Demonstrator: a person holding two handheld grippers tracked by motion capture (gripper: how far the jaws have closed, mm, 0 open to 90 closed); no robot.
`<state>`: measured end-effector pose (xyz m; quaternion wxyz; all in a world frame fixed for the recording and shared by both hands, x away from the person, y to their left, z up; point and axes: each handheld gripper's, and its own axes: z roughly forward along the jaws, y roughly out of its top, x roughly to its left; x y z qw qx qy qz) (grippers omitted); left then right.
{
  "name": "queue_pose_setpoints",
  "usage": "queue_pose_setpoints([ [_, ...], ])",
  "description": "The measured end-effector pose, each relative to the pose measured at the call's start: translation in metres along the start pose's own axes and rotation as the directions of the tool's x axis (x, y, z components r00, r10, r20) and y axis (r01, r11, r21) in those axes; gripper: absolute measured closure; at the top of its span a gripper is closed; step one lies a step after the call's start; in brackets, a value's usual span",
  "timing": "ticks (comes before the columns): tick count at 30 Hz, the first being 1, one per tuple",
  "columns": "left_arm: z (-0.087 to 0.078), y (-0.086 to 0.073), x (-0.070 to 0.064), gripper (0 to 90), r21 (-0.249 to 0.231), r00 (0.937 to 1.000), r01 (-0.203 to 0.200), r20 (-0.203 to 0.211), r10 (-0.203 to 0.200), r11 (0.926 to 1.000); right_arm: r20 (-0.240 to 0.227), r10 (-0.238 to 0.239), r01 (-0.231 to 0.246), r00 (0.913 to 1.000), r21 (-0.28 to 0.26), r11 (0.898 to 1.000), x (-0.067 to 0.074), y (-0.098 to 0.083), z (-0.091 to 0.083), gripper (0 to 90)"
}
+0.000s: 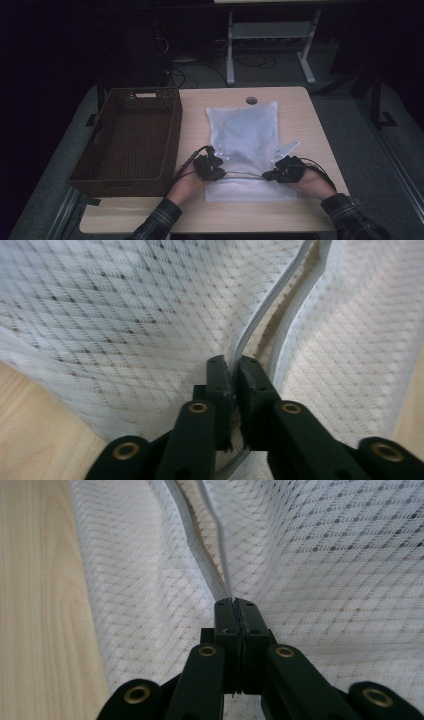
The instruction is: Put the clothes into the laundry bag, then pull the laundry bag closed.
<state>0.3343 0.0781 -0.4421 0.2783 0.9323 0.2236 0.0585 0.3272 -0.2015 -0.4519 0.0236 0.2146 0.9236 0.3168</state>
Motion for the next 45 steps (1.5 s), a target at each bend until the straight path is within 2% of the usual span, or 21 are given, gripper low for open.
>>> queue_pose_setpoints([
  [2,-0.007,-0.001,-0.001,73.6,-0.032,0.9998,0.018,0.001,-0.018,0.9993,-0.002,0.009,-0.009,1.0000,-0.025,1.000,0.001,-0.001,-0.002,84.3],
  [4,-0.015,-0.004,-0.001,65.9,-0.077,0.9992,0.040,0.010,-0.040,0.9962,-0.008,0.029,-0.029,0.9996,-0.062,0.998,0.000,0.000,-0.006,76.3],
  [7,-0.024,-0.010,-0.001,54.6,-0.137,0.9953,0.093,0.039,-0.089,0.9862,-0.017,0.043,-0.045,0.9989,-0.105,0.993,-0.001,0.001,-0.011,65.5],
  [9,-0.028,-0.014,-0.004,47.9,-0.151,0.9934,0.114,0.029,-0.111,0.9820,-0.024,0.042,-0.044,0.9988,-0.124,0.991,-0.001,0.001,-0.013,58.9],
  [15,-0.034,-0.028,-0.014,37.2,-0.163,0.9892,0.147,0.019,-0.145,0.9757,-0.011,0.028,-0.029,0.9996,-0.144,0.989,0.002,0.005,-0.014,49.6],
  [23,-0.039,-0.047,-0.023,30.0,-0.160,0.9851,0.171,0.010,-0.172,0.9722,-0.008,0.008,-0.009,0.9999,-0.151,0.988,0.007,0.010,-0.014,45.8],
  [32,-0.044,-0.063,-0.025,29.5,-0.165,0.9789,0.202,0.007,-0.204,0.9653,-0.011,-0.013,0.011,0.9998,-0.159,0.987,0.010,0.020,-0.012,45.4],
  [35,-0.044,-0.065,-0.029,29.5,-0.157,0.9806,0.193,-0.003,-0.196,0.9685,-0.016,-0.026,0.023,0.9995,-0.158,0.987,0.011,0.027,-0.010,46.3],
  [38,-0.045,-0.067,-0.033,29.5,-0.159,0.9805,0.193,-0.007,-0.196,0.9683,-0.020,-0.046,0.043,0.9987,-0.163,0.986,0.012,0.035,-0.008,48.5],
  [45,-0.048,-0.074,-0.042,29.1,-0.158,0.9781,0.201,-0.022,-0.207,0.9668,-0.037,-0.079,0.071,0.9962,-0.176,0.982,0.012,0.061,0.001,60.5],
])
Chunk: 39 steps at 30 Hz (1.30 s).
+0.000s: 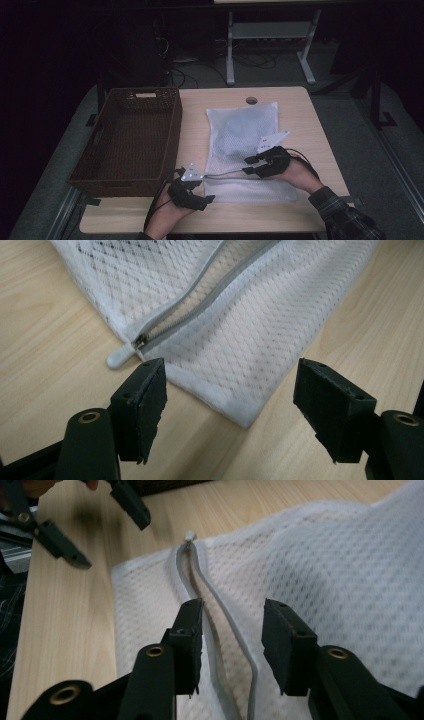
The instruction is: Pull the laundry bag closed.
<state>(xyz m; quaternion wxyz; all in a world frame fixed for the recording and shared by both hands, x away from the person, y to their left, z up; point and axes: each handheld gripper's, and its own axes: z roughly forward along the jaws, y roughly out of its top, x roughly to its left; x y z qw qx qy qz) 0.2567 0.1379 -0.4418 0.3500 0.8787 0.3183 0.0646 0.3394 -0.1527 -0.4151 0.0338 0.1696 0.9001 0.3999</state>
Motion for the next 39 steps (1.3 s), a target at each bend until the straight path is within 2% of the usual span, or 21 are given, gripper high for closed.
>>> queue_pose_setpoints([
  [4,0.001,-0.003,-0.004,29.1,0.022,0.9998,-0.012,-0.017,0.012,0.9997,-0.011,-0.014,0.014,0.9998,-0.009,1.000,0.000,0.014,0.012,65.7],
  [13,-0.003,-0.010,-0.001,29.1,0.034,0.9997,0.009,-0.023,-0.008,0.9994,-0.076,-0.045,0.045,0.9961,-0.002,0.999,0.007,0.044,0.058,70.7],
  [22,-0.004,-0.012,0.001,29.2,0.043,0.9994,0.019,-0.028,-0.018,0.9989,-0.110,-0.085,0.091,0.9903,0.053,0.994,0.019,0.064,0.106,71.7],
  [27,-0.006,-0.012,0.003,29.2,0.040,0.9992,0.026,-0.030,-0.024,0.9989,-0.125,-0.083,0.095,0.9886,0.088,0.992,0.021,0.068,0.127,71.7],
  [32,-0.006,-0.012,0.003,29.2,0.044,0.9992,0.027,-0.031,-0.026,0.9986,-0.116,-0.092,0.106,0.9891,0.121,0.987,0.023,0.066,0.138,73.5],
  [35,-0.005,-0.012,0.003,29.2,0.048,0.9993,0.024,-0.030,-0.022,0.9986,-0.119,-0.097,0.114,0.9881,0.140,0.984,0.023,0.064,0.142,78.7],
  [39,-0.005,-0.012,0.003,29.2,0.048,0.9992,0.027,-0.030,-0.026,0.9985,-0.113,-0.116,0.130,0.9868,0.129,0.983,0.025,0.065,0.141,79.4],
])
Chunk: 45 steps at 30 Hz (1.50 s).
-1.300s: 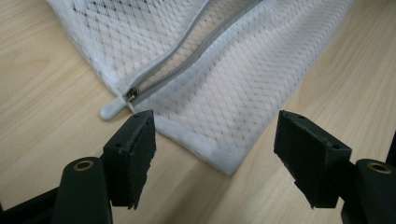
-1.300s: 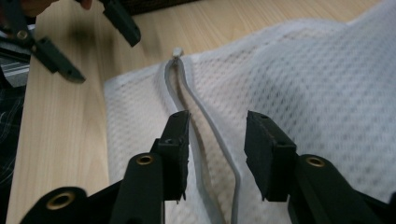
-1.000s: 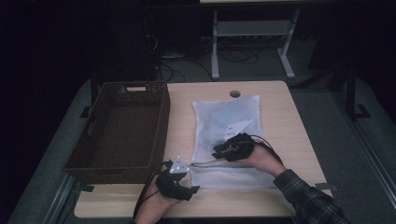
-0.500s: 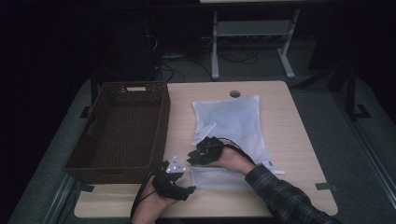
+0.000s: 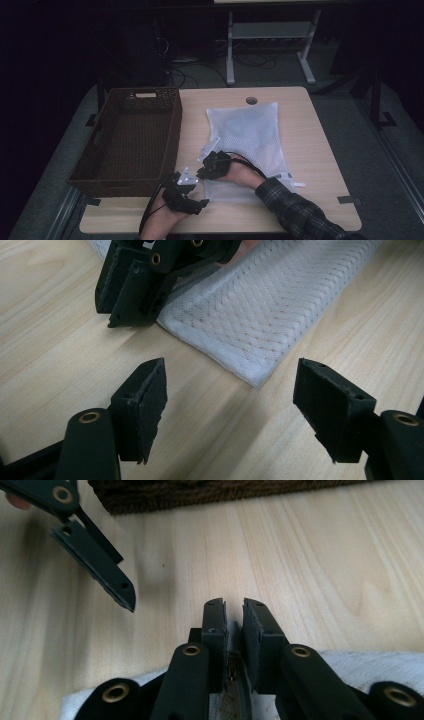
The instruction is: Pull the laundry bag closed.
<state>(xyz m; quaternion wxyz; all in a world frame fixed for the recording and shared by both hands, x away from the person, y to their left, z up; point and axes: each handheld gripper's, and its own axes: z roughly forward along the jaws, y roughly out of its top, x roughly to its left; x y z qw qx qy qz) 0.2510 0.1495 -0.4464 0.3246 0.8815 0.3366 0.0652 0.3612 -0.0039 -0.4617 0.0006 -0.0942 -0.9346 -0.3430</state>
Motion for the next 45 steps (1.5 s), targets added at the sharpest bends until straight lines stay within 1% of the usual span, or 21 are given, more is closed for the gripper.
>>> queue_pose_setpoints([
  [2,0.000,0.000,0.000,29.2,-0.001,1.0000,0.002,-0.001,-0.002,1.0000,0.003,-0.001,0.001,1.0000,-0.018,1.000,0.001,0.001,-0.005,79.4],
  [5,0.000,0.000,0.000,29.2,0.001,1.0000,-0.002,-0.002,0.002,1.0000,0.011,-0.003,0.004,0.9999,-0.053,0.999,0.002,0.002,-0.020,81.3],
  [8,0.000,0.000,0.000,29.2,0.001,1.0000,-0.001,-0.003,0.001,1.0000,0.022,-0.002,0.003,0.9998,-0.057,0.998,0.003,-0.003,-0.032,82.6],
  [10,0.000,0.000,0.000,29.2,0.000,1.0000,0.000,-0.006,0.000,1.0000,0.027,0.002,-0.001,0.9996,-0.049,0.999,0.002,-0.008,-0.036,82.8],
  [12,0.000,0.001,0.000,29.2,0.000,1.0000,0.002,-0.005,-0.002,1.0000,0.026,0.012,-0.011,0.9996,-0.045,0.999,0.000,-0.012,-0.036,80.5],
  [15,0.000,0.001,0.000,29.2,-0.003,1.0000,0.002,-0.004,-0.002,1.0000,0.009,0.027,-0.026,0.9996,-0.059,0.998,-0.002,-0.009,-0.029,77.6],
  [17,0.000,0.000,0.000,29.2,-0.002,1.0000,0.002,-0.004,-0.002,1.0000,0.001,0.021,-0.021,0.9998,-0.048,0.999,-0.001,-0.004,-0.021,77.2],
  [20,-0.001,0.000,0.001,29.2,-0.004,1.0000,0.002,-0.005,-0.002,1.0000,-0.005,0.009,-0.009,1.0000,-0.017,1.000,0.001,0.001,-0.009,76.3],
  [22,-0.001,0.000,0.001,29.2,-0.005,1.0000,0.004,-0.005,-0.004,1.0000,0.001,0.000,0.000,1.0000,0.010,1.000,0.002,0.002,-0.002,76.1],
  [23,-0.001,0.000,0.001,29.2,-0.004,1.0000,0.003,-0.005,-0.003,1.0000,-0.002,-0.004,0.004,1.0000,0.019,1.000,0.002,0.001,0.001,77.4],
  [24,-0.001,0.000,0.001,29.2,-0.005,1.0000,0.002,-0.005,-0.002,1.0000,0.001,-0.007,0.007,1.0000,0.017,1.000,0.002,0.001,0.001,79.1],
  [27,-0.001,0.000,0.001,29.2,-0.002,1.0000,0.002,-0.005,-0.002,1.0000,0.008,-0.020,0.020,0.9998,0.019,1.000,0.003,0.002,0.001,79.9],
  [29,0.000,0.000,0.001,29.2,-0.002,1.0000,0.005,-0.006,-0.005,1.0000,0.008,-0.019,0.019,0.9998,0.006,1.000,0.004,0.002,-0.003,79.8],
  [34,0.000,0.000,0.001,29.2,0.002,1.0000,0.001,-0.009,-0.001,1.0000,0.013,-0.011,0.011,0.9999,-0.045,0.999,0.003,0.000,-0.020,79.8],
  [38,0.000,0.001,0.001,29.2,0.001,1.0000,0.003,-0.008,-0.003,1.0000,0.015,-0.007,0.008,0.9999,-0.055,0.998,0.004,-0.007,-0.031,79.8],
  [40,0.000,0.001,0.001,29.2,0.003,1.0000,0.004,-0.008,-0.004,1.0000,0.013,0.000,0.001,0.9999,-0.057,0.998,0.005,-0.013,-0.035,79.7],
  [42,0.000,0.001,0.001,29.2,0.004,1.0000,0.005,-0.007,-0.005,1.0000,0.013,0.002,-0.002,0.9999,-0.046,0.999,0.004,-0.019,-0.038,79.6],
  [45,0.000,0.001,0.001,29.2,0.004,1.0000,0.003,-0.008,-0.003,1.0000,0.021,0.002,-0.002,0.9998,-0.014,1.000,0.003,-0.028,-0.038,81.1],
])
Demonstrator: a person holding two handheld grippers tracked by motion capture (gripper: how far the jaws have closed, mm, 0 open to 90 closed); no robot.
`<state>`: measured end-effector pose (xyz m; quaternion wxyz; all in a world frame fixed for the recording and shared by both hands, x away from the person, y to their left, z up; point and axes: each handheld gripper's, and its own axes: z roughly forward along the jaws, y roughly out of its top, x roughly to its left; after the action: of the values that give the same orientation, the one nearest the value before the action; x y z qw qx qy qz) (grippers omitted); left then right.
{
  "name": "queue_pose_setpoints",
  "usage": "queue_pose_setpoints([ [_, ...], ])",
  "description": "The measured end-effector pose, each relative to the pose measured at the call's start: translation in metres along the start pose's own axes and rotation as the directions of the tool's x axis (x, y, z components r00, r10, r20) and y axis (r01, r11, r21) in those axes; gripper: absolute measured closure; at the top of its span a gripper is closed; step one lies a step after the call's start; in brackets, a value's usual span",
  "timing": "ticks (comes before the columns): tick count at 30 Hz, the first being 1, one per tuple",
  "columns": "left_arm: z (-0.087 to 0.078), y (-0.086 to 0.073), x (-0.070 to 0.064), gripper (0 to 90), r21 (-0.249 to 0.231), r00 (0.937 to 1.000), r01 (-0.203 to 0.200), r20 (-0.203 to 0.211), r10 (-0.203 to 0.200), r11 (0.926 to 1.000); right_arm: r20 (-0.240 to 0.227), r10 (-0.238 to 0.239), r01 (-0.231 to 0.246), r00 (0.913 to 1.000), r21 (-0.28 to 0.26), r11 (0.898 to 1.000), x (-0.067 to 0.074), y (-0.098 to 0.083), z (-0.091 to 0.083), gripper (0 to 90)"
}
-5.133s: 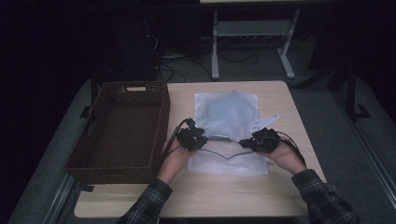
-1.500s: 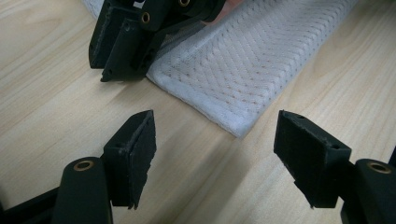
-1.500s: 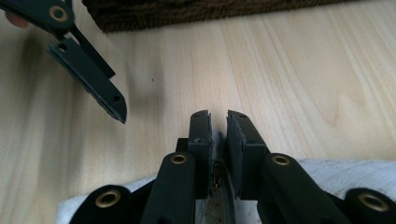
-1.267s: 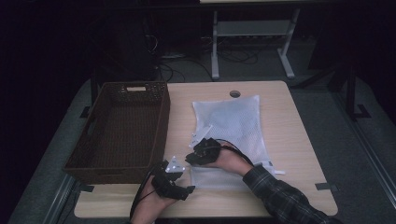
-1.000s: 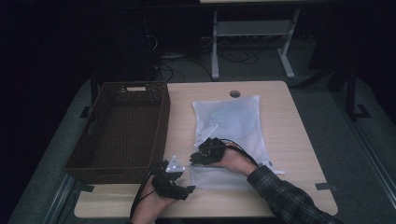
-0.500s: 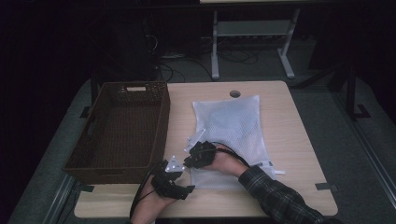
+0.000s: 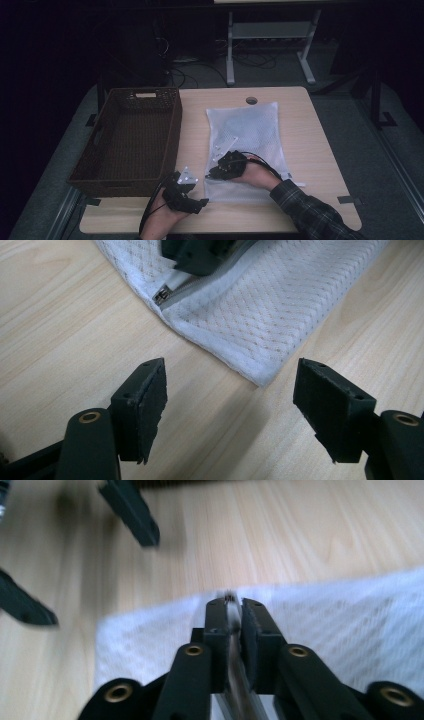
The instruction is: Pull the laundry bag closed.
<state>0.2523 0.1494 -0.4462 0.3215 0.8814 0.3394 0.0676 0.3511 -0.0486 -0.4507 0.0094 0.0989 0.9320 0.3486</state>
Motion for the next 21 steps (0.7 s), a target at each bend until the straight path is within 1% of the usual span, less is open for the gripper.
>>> queue_pose_setpoints([
  [2,0.000,0.000,0.000,29.2,0.001,1.0000,0.000,0.000,0.000,1.0000,0.003,0.000,0.000,1.0000,0.022,1.000,-0.001,-0.005,0.000,80.7],
  [3,0.000,0.000,0.000,29.2,0.002,1.0000,0.000,-0.001,0.000,1.0000,0.005,0.002,-0.002,1.0000,0.024,1.000,-0.001,-0.007,-0.001,80.1],
  [5,0.000,0.000,0.000,29.2,0.001,1.0000,0.000,-0.001,0.000,1.0000,0.004,0.008,-0.008,1.0000,0.018,1.000,-0.002,-0.007,-0.005,76.3],
  [7,0.000,0.000,0.000,29.2,0.001,1.0000,-0.001,-0.001,0.001,1.0000,0.005,0.013,-0.013,0.9999,-0.004,1.000,-0.002,-0.002,-0.009,72.7],
  [9,0.000,0.000,0.000,29.2,0.000,1.0000,0.002,-0.001,-0.002,1.0000,-0.013,0.023,-0.023,0.9997,-0.022,0.999,-0.002,0.005,-0.011,68.3],
  [10,0.000,0.000,0.000,29.2,-0.001,1.0000,0.001,-0.002,-0.001,1.0000,-0.026,0.024,-0.024,0.9994,-0.014,1.000,-0.001,0.009,-0.010,65.5],
  [13,-0.001,0.000,0.000,29.2,-0.004,1.0000,0.004,-0.003,-0.004,1.0000,-0.025,0.005,-0.004,0.9997,0.017,1.000,-0.001,0.012,0.003,61.9],
  [16,-0.001,0.000,0.001,29.2,-0.004,1.0000,0.006,-0.004,-0.006,1.0000,-0.018,0.003,-0.002,0.9998,0.060,0.998,-0.003,0.007,0.014,64.3],
  [17,-0.001,0.000,0.001,29.2,-0.004,1.0000,0.007,-0.004,-0.007,1.0000,-0.018,0.007,-0.006,0.9998,0.064,0.998,-0.004,0.005,0.016,65.8],
  [18,-0.001,0.000,0.001,29.2,-0.003,1.0000,0.007,-0.004,-0.007,1.0000,-0.015,0.014,-0.013,0.9998,0.054,0.998,-0.004,0.004,0.015,68.5],
  [21,-0.001,0.000,0.001,29.2,0.000,1.0000,0.006,-0.007,-0.006,1.0000,-0.005,0.007,-0.006,1.0000,0.051,0.999,-0.005,0.002,0.014,79.3],
])
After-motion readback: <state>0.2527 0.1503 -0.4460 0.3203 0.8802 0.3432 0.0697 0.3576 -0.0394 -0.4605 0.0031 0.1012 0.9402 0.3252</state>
